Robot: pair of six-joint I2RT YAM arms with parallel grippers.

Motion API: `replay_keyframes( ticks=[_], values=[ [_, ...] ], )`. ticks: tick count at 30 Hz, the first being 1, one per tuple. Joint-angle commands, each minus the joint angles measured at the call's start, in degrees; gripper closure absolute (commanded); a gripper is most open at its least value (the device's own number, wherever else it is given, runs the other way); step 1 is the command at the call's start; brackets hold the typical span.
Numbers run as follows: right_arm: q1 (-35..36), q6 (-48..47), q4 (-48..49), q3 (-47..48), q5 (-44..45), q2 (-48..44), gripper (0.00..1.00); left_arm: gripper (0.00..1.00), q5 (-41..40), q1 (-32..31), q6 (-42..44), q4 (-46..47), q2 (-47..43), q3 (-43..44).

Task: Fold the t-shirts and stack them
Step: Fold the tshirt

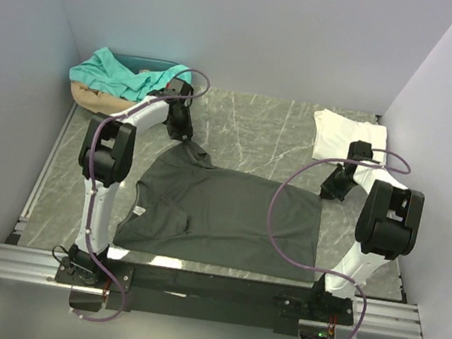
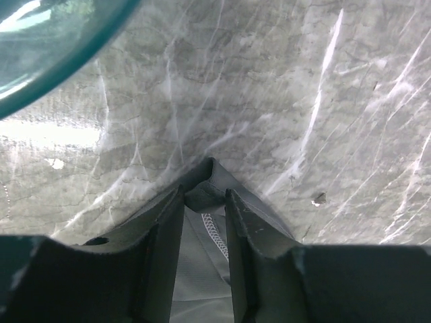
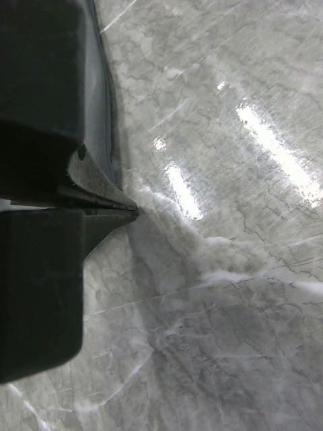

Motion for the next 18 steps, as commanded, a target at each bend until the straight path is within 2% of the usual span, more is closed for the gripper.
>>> replay_keyframes(
  ticks=[1, 4, 5, 9, 18],
  values=[
    [0.2, -0.6, -0.3, 1.9, -0.2, -1.8, 1.00, 0.63, 1.3, -0.1, -0.2, 0.4, 0.6, 1.2],
    [0.2, -0.6, -0.3, 1.8, -0.2, -1.8, 1.00, 0.73, 2.1, -0.2, -0.3, 0.9, 0.3, 0.5],
    [0.2, -0.6, -0.3, 1.9, -0.2, -1.8, 1.00, 0.81, 2.3, -0.1, -0.4, 0.9, 0.3, 0.5],
    [0.2, -0.6, -0.4, 2.3, -0.3, -1.8, 1.00, 0.99, 3.3, -0.1, -1.2, 0.5, -0.1, 1.2],
    [0.1, -0.6, -2.1, 8.0, -0.8, 0.2, 1.00, 1.00, 6.9, 2.0, -3.8, 0.2, 0.8, 7.5]
  ],
)
